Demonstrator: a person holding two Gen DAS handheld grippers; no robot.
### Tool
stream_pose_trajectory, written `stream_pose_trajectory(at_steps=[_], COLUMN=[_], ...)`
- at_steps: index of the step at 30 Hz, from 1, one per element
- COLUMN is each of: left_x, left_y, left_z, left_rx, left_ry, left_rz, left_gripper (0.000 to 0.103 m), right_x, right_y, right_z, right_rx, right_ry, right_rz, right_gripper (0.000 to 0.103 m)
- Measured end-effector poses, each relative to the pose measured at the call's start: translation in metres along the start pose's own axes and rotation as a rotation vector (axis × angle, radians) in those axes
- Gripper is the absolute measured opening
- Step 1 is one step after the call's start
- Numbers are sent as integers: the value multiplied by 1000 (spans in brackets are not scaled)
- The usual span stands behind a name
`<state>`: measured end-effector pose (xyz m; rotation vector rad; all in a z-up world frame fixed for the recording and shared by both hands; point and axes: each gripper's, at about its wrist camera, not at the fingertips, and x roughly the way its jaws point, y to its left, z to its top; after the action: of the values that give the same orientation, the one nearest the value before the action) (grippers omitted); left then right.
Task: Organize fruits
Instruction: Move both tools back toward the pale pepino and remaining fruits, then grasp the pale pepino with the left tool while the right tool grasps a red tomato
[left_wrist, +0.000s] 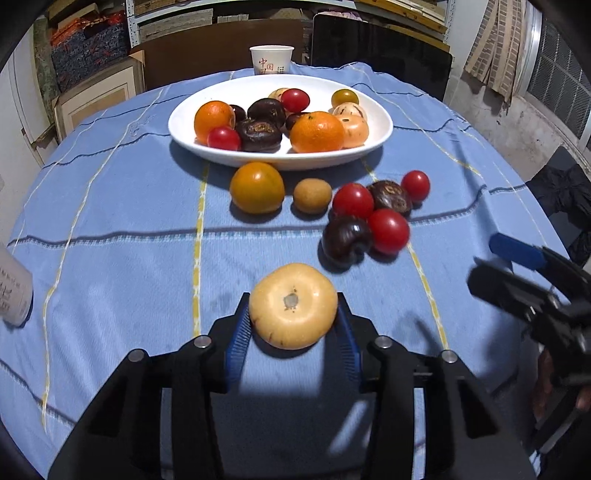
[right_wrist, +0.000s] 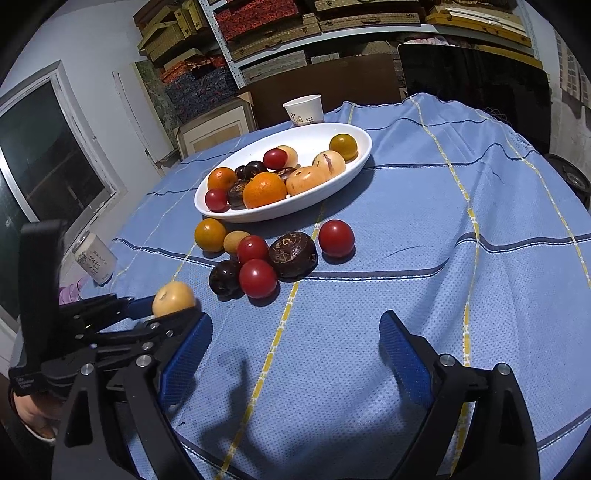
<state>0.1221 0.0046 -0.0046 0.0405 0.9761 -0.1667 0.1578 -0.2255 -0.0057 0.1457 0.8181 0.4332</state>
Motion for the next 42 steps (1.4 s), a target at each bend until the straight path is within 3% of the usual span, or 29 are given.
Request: stream_pose_trajectory(at_steps=[8, 16, 19, 20, 21, 25, 34, 37, 38, 42], left_x=[-6, -6, -6, -6, -6, -6, -6, -6, -6, -6], left_y=[18, 22, 22, 21, 21, 21, 21, 21, 21, 21], left_z=[-13, -17, -17, -17, -17, -17, -17, -17, -17, -17], left_rx=[-63, -69, -64, -60, -58, -57, -56, -56, -56, -58], left_ry=[5, -12, -18, -19, -20, -22, -23, -23, -23, -25], left_rz=[-45, -72, -75, -76, -74, -81, -83, -81, -82, -83], left_gripper=[43, 43, 43, 43, 43, 43, 44, 43, 44, 43], right_x=[-1, 17, 35, 41, 46, 62, 76, 79, 79, 77], right_y=[6, -2, -9, -11, -12, -17, -12, -10, -8, -2], right_z=[7, 39, 44, 44, 45, 46, 58, 61, 61, 58], right_rx=[-39, -174, -197, -202, -207, -211, -254, -260, -268, -273], right_ry=[17, 53, 97, 112, 126, 166, 152, 142, 143, 134], right_rz=[-54, -208, -243, -251, -254, -226, -181, -167, -154, -181], right_gripper=[93, 91, 70, 56, 51, 52, 50, 40, 28, 28])
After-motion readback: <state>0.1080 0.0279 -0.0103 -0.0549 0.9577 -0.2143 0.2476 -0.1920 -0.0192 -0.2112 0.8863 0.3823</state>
